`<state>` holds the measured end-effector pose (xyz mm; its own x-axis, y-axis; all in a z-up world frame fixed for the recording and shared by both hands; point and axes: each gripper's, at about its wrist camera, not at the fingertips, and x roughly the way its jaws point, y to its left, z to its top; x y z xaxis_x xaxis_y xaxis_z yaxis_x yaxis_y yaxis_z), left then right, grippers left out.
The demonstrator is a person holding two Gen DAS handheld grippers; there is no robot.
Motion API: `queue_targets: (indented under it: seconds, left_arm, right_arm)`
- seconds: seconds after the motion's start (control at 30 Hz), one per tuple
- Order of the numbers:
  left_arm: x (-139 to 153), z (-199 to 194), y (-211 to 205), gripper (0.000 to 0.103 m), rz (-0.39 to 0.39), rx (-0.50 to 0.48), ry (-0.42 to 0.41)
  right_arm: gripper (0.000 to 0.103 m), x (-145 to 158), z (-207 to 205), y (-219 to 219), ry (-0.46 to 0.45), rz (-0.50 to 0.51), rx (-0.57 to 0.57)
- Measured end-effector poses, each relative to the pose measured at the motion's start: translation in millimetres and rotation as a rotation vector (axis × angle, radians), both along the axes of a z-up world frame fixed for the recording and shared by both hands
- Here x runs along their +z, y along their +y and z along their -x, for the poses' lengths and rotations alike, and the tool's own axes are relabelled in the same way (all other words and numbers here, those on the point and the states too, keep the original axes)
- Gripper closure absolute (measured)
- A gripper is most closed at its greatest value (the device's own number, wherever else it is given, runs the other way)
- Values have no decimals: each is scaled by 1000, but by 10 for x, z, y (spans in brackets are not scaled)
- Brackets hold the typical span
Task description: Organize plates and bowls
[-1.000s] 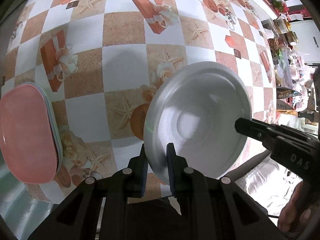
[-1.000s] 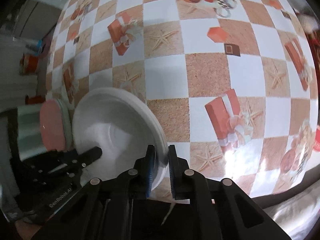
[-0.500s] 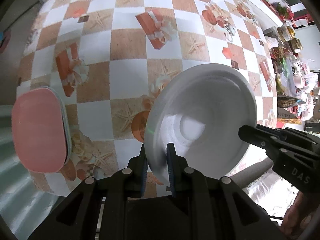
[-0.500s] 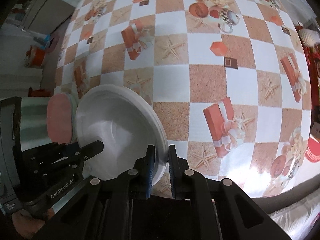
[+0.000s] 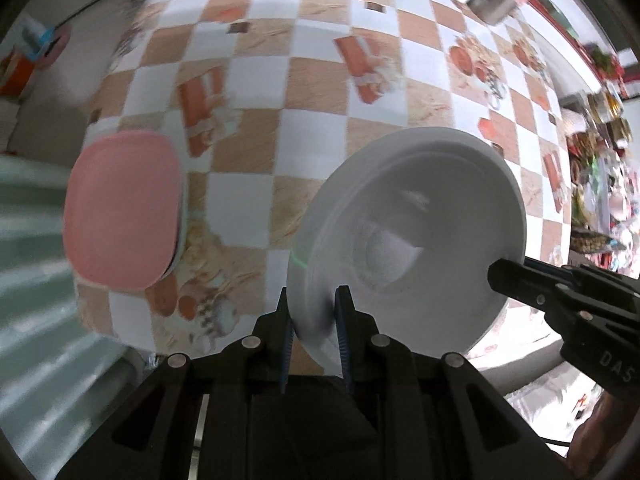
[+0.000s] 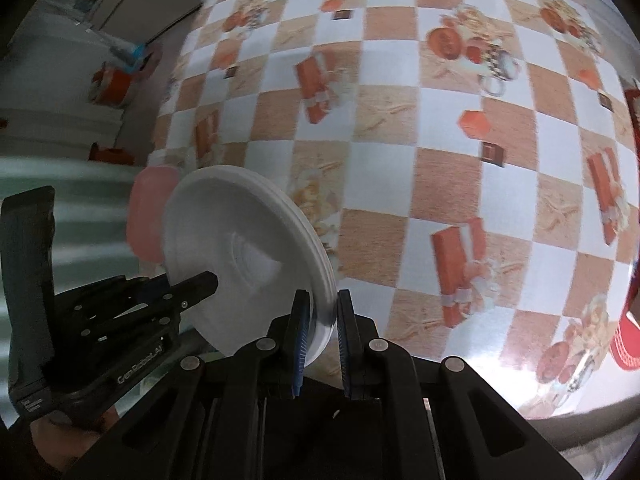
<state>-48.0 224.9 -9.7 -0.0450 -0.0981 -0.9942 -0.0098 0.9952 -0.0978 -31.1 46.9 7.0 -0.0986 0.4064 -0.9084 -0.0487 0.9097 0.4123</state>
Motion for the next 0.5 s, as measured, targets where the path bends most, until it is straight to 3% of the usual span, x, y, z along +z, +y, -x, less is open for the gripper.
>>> queue_targets:
  seconds: [0.27, 0.5]
  left_arm:
    - [70, 107, 479, 81, 19, 64, -11]
    - [99, 142, 1193, 81, 29, 125, -15]
  right_arm:
    - [88, 63, -23, 424, -18, -15, 97]
    - [88, 102, -92, 1147, -25, -9, 172]
